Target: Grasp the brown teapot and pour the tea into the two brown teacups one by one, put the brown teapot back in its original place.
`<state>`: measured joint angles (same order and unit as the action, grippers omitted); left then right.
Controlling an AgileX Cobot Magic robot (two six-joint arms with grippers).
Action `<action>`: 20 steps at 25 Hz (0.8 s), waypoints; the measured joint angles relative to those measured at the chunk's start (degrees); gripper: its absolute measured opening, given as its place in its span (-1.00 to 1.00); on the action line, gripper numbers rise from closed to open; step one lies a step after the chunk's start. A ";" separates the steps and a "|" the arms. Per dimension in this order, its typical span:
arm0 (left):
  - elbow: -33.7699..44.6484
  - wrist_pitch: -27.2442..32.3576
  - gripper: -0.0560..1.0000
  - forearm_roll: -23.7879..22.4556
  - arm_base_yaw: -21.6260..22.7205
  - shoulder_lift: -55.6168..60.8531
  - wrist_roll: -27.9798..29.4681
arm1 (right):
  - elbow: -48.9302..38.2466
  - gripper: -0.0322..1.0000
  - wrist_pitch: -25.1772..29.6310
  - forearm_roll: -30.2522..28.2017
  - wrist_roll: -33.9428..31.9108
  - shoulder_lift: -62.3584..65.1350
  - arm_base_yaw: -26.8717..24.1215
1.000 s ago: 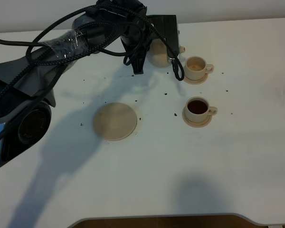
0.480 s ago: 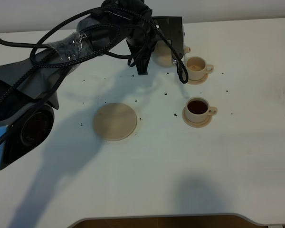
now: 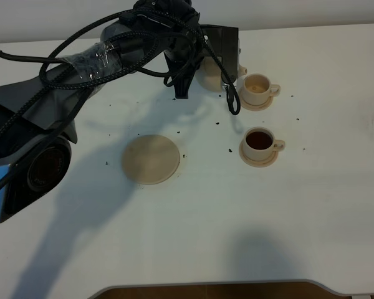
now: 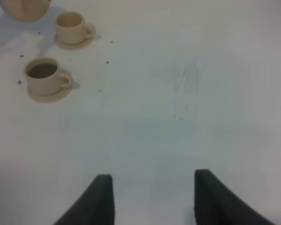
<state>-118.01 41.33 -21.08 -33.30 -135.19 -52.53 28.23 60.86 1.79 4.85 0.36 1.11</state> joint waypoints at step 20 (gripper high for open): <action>-0.01 -11.03 -0.68 -13.83 -2.37 -4.27 1.07 | 0.00 -0.13 0.00 0.00 0.00 0.00 0.00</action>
<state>-118.02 30.30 -34.91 -35.67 -139.47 -51.46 28.23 60.86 1.79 4.85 0.36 1.11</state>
